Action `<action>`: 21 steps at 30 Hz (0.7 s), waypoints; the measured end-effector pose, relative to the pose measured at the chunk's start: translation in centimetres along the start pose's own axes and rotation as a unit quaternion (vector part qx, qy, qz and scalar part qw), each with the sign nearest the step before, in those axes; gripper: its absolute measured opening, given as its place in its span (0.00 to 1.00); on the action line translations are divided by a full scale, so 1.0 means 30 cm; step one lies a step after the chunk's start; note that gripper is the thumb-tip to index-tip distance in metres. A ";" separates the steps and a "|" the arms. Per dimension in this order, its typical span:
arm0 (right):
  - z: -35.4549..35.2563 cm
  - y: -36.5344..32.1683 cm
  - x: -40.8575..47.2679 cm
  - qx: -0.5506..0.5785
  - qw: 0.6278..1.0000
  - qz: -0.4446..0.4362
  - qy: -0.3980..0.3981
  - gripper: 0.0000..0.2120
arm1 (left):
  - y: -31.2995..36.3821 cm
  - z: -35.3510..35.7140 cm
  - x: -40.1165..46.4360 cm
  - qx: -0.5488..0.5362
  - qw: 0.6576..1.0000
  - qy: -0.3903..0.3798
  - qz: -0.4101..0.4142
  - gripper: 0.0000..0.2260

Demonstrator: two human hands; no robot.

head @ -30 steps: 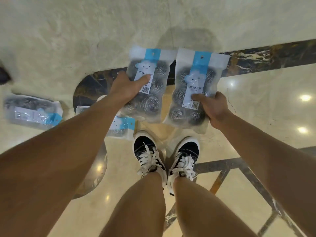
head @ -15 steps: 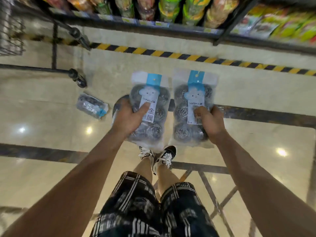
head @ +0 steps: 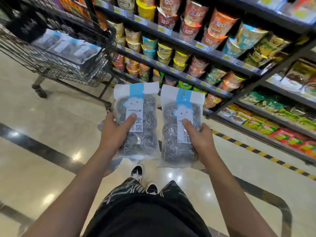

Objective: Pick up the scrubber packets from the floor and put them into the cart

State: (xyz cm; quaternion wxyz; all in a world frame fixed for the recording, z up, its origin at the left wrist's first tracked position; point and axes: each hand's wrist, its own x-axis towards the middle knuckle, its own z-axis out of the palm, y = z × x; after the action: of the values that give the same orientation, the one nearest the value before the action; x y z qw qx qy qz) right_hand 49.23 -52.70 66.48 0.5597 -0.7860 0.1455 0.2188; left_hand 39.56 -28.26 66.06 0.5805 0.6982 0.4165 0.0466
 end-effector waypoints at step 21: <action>0.935 -0.200 -0.241 -0.190 0.952 -0.116 -0.210 0.24 | -0.356 -0.844 -0.133 -0.148 0.933 0.319 -0.082 0.18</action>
State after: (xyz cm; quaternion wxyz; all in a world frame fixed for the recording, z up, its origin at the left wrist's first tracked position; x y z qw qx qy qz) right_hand 40.76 -24.36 67.26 0.4391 -0.8256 -0.1117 0.3362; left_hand 17.46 -11.47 66.80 0.5158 0.5160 0.6241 0.2796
